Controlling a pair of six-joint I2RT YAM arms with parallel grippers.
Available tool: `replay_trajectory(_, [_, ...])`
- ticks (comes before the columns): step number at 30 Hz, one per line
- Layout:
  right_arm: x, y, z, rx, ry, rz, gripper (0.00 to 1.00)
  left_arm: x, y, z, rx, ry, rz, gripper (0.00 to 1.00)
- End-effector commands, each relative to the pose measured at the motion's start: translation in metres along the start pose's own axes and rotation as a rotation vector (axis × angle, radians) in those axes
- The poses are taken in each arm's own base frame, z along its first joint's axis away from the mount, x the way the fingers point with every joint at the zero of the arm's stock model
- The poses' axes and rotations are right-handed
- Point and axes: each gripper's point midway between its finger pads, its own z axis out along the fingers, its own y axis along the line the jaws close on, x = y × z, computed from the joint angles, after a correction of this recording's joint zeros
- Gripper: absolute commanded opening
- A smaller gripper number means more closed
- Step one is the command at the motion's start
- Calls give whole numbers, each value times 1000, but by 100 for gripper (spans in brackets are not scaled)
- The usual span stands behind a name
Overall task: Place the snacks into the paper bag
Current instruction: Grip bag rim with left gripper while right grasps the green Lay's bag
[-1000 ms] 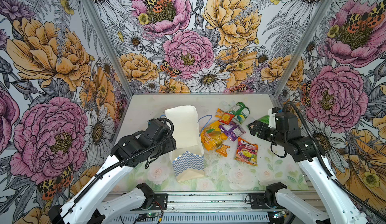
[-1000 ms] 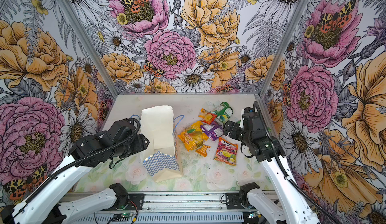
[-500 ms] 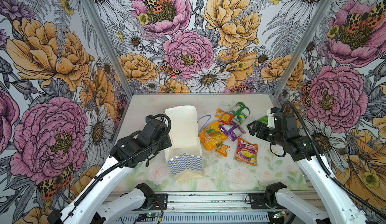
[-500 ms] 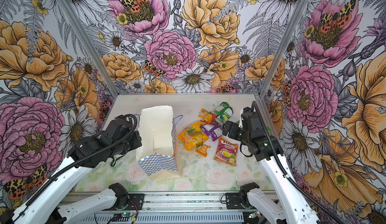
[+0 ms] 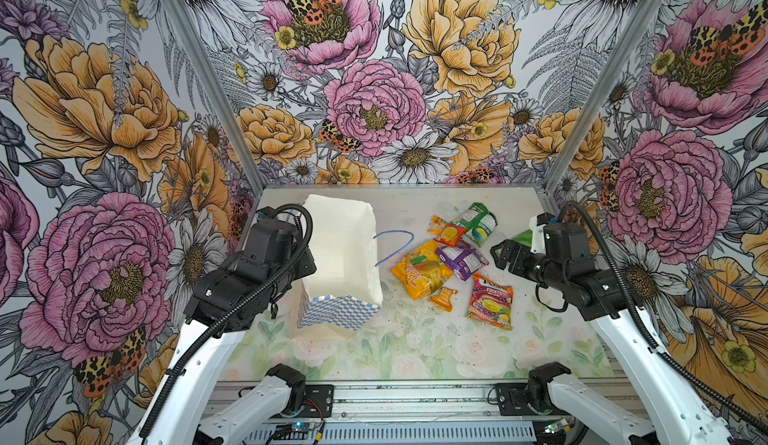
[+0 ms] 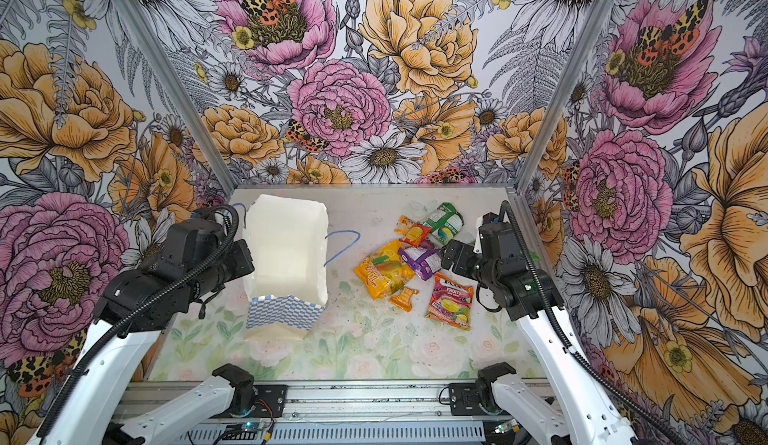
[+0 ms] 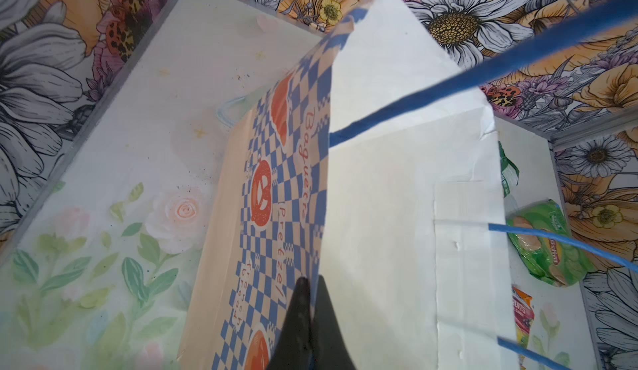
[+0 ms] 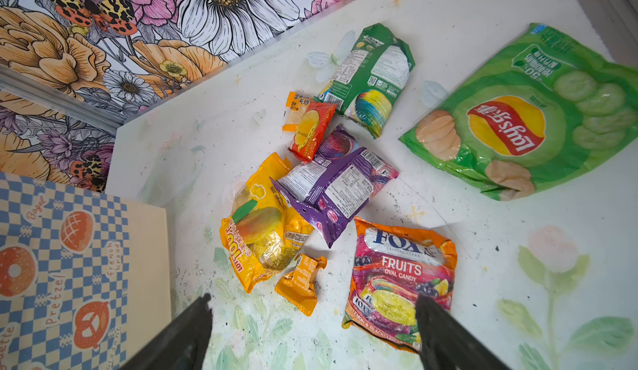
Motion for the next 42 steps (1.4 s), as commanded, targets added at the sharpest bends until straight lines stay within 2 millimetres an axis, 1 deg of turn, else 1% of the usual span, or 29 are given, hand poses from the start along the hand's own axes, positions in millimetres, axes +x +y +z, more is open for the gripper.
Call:
replay_trajectory(1, [4,1,8,-5,7,20,93,-12,11,-1,-88,-25,96,0])
replay_trajectory(4, [10,-7,16,31,26,27,93,-12,13,5,-125,-20,129,0])
replay_trajectory(6, [12,-16,21,77,26,28,93,-7,11,13,-139,-1,154,0])
replay_trajectory(8, [12,-25,26,112,25,24,93,1,7,23,-141,31,181,0])
replay_trajectory(11, [10,-39,36,153,54,28,93,11,-6,33,-109,68,204,0])
replay_trajectory(13, [6,-60,43,207,65,66,93,16,-22,36,-27,87,193,0])
replay_trajectory(16, [0,-96,54,273,84,175,93,23,-43,37,102,109,159,0])
replay_trajectory(19, [-4,-132,65,324,80,299,93,27,-45,42,99,125,156,0])
replay_trajectory(22, [-4,-161,79,300,74,461,92,31,-42,46,83,128,152,0])
replay_trajectory(24, [-4,-179,87,288,64,543,90,30,-42,45,88,120,149,0])
replay_trajectory(25, [-6,-187,91,294,51,566,88,29,-43,44,94,115,146,0])
replay_trajectory(28, [-8,-207,104,325,44,592,88,27,-45,42,117,100,139,0])
replay_trajectory(32, [-5,-225,123,321,65,646,88,31,-51,40,151,115,136,0])
replay_trajectory(36, [-5,-235,138,301,71,675,86,34,-50,41,154,119,137,0])
replay_trajectory(37, [-4,-237,142,294,73,688,83,34,-50,40,156,118,133,0])
replay_trajectory(39, [-1,-237,153,253,82,716,73,35,-50,41,158,119,128,0])
replay_trajectory(42, [-1,-238,167,217,82,729,67,37,-50,43,159,124,122,0])
